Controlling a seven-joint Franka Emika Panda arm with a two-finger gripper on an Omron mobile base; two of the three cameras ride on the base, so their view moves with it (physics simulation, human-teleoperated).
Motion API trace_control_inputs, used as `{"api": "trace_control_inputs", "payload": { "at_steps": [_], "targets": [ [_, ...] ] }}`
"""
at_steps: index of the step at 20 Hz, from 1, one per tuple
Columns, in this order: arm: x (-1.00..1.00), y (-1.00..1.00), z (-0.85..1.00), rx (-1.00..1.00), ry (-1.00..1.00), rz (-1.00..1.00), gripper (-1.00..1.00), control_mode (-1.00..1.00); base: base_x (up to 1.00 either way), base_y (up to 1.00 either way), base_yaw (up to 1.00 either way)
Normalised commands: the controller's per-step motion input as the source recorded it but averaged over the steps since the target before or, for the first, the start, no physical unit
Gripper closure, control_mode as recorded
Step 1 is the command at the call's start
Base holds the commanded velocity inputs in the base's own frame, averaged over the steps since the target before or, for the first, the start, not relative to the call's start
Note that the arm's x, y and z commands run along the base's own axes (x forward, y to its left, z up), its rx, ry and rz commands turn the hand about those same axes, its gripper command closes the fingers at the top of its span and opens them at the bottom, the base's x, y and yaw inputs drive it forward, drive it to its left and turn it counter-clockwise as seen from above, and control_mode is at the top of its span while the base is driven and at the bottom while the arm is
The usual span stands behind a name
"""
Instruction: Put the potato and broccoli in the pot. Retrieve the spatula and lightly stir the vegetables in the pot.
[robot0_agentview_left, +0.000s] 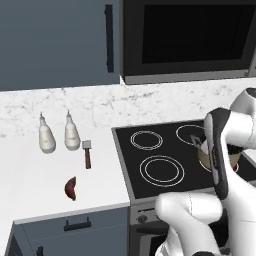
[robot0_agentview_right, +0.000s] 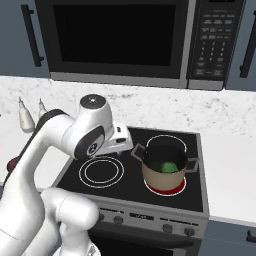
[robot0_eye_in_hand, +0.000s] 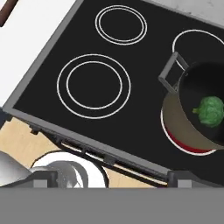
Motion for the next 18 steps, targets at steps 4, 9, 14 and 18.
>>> {"api": "trace_control_inputs", "payload": {
  "at_steps": [4, 9, 14, 18],
  "targets": [
    [-0.46, 1.00, 0.07, -0.03, 0.07, 0.00, -1.00, -1.00, 0.00, 0.00, 0.00],
    [-0.14, 1.00, -0.05, -0.03, 0.09, 0.00, -1.00, -1.00, 0.00, 0.00, 0.00],
    [0.00, 1.00, -0.11, 0.00, 0.11, 0.00, -1.00, -1.00, 0.00, 0.00, 0.00],
    [0.00, 1.00, -0.11, 0.00, 0.11, 0.00, -1.00, -1.00, 0.00, 0.00, 0.00]
  ]
}}
